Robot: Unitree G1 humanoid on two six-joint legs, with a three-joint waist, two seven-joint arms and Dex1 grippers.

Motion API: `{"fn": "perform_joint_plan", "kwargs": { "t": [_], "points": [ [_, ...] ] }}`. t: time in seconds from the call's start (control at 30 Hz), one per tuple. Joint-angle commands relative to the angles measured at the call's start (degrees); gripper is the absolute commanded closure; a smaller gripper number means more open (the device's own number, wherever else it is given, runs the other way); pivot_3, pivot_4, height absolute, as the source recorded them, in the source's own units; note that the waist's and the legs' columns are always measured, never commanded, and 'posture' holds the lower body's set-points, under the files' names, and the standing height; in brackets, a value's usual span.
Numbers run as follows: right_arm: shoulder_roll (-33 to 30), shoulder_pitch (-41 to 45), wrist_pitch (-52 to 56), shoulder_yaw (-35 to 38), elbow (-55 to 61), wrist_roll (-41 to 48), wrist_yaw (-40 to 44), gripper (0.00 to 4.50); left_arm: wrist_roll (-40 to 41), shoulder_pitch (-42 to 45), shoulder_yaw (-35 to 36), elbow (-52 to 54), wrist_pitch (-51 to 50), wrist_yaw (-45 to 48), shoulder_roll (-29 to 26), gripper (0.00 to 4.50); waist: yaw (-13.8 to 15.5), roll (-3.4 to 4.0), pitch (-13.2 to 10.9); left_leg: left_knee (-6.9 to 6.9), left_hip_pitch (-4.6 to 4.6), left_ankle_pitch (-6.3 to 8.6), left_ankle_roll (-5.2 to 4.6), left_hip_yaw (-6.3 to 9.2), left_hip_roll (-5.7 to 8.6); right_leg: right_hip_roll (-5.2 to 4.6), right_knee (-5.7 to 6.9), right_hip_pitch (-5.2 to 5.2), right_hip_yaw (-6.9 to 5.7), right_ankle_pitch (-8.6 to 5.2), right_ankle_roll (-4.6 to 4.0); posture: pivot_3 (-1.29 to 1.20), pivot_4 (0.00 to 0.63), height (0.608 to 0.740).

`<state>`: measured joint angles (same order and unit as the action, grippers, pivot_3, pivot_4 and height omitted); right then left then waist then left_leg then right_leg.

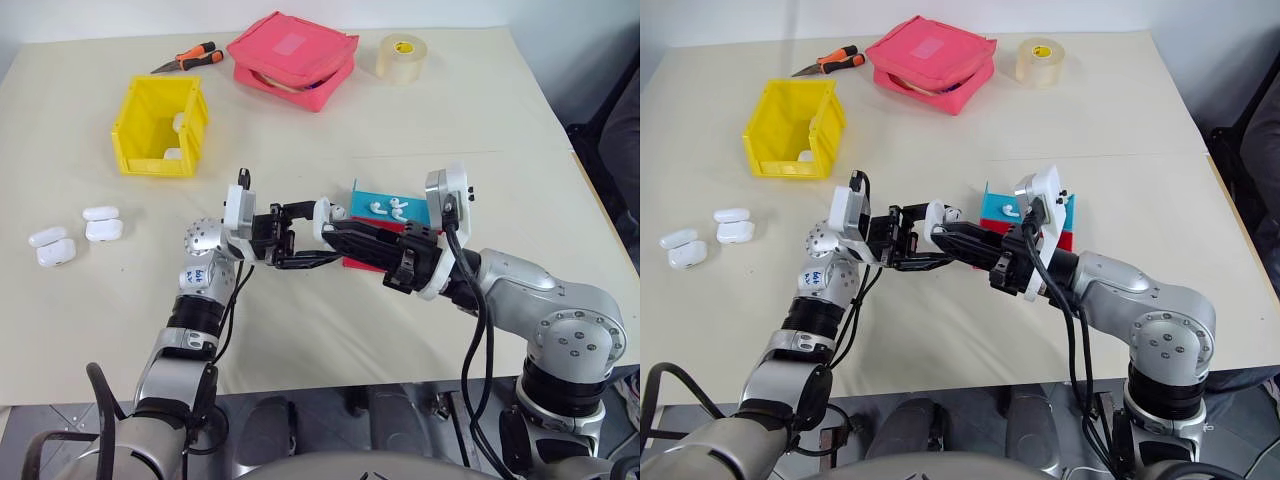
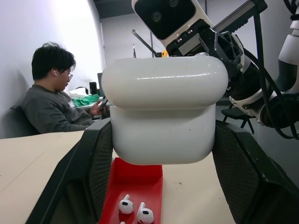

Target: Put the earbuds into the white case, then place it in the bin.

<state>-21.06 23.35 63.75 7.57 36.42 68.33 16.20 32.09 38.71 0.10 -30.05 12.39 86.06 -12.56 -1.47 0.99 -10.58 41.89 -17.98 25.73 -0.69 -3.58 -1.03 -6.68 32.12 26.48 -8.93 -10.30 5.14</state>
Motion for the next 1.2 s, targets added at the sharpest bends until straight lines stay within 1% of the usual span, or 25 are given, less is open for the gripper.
{"fn": "perform_joint_plan", "kwargs": {
  "t": [0.03, 0.2, 0.43, 0.63, 0.77, 0.93, 1.2],
  "points": [
    [-2.19, -1.69, -0.50, -1.62, -1.05, -3.23, -2.39, 4.00, 2.79, 1.57, 1.11, 3.47, 0.26, 4.36, 0.67, 1.71, 0.04, 0.00, 0.00, 0.00, 0.00, 0.00, 0.00, 0.00, 0.00, 0.00, 0.00, 0.00, 0.00, 0.00, 0.00, 0.00, 0.150, 0.740],
    [-3.57, -3.29, -2.54, -1.88, -0.39, -4.95, -5.07, 4.00, 2.81, 1.25, 1.54, 3.92, 0.58, 3.75, 0.56, 1.71, 0.09, 0.00, 0.00, 0.00, -0.01, 0.00, -0.01, 0.00, 0.00, 0.00, 0.00, 0.00, 0.00, 0.00, 0.00, 0.00, 0.150, 0.740],
    [-2.90, -6.59, -5.92, -2.36, 1.31, -5.94, -9.55, 4.00, 2.68, 0.78, 2.05, 4.49, 1.13, 2.85, 0.45, 1.71, 0.15, 0.00, 0.00, 0.00, -0.01, 0.01, -0.01, 0.00, 0.00, 0.00, 0.00, 0.00, 0.00, 0.00, 0.00, 0.00, 0.150, 0.740],
    [-1.88, -8.73, -6.69, -2.05, 0.92, -3.42, -14.20, 4.00, 2.63, 0.84, 2.38, 4.49, 1.76, 2.59, 0.65, 1.71, 0.19, 0.00, 0.00, 0.00, -0.01, 0.01, -0.01, 0.00, 0.00, 0.00, 0.00, 0.00, 0.01, 0.00, 0.00, 0.00, 0.150, 0.740],
    [-2.42, -10.20, -6.15, -1.79, 0.16, -0.95, -16.89, 4.00, 2.48, 0.76, 2.48, 4.63, 2.22, 2.44, 0.82, 1.71, 0.27, 0.00, 0.00, 0.00, -0.01, 0.01, -0.01, 0.00, 0.00, 0.00, 0.00, 0.00, 0.01, 0.00, 0.00, 0.00, 0.150, 0.740],
    [-3.19, -11.25, -7.33, -0.91, -0.07, 0.90, -18.67, 4.00, 2.23, 0.77, 2.81, 4.70, 2.54, 2.33, 0.93, 1.71, 0.41, -0.01, 0.00, 0.01, -0.01, 0.01, -0.02, 0.00, 0.00, 0.00, 0.00, 0.00, 0.02, 0.00, 0.00, 0.00, 0.150, 0.740],
    [-4.64, -12.74, -9.45, -1.61, 0.32, 0.64, -17.65, 4.00, 1.93, 0.89, 3.36, 4.35, 3.29, 1.75, 1.33, 1.71, 1.40, -0.01, 0.00, 0.01, -0.01, 0.01, -0.02, -0.03, 0.00, 0.00, -0.01, 0.00, 0.03, 0.01, 0.00, 0.00, 0.150, 0.740]
  ]
}}
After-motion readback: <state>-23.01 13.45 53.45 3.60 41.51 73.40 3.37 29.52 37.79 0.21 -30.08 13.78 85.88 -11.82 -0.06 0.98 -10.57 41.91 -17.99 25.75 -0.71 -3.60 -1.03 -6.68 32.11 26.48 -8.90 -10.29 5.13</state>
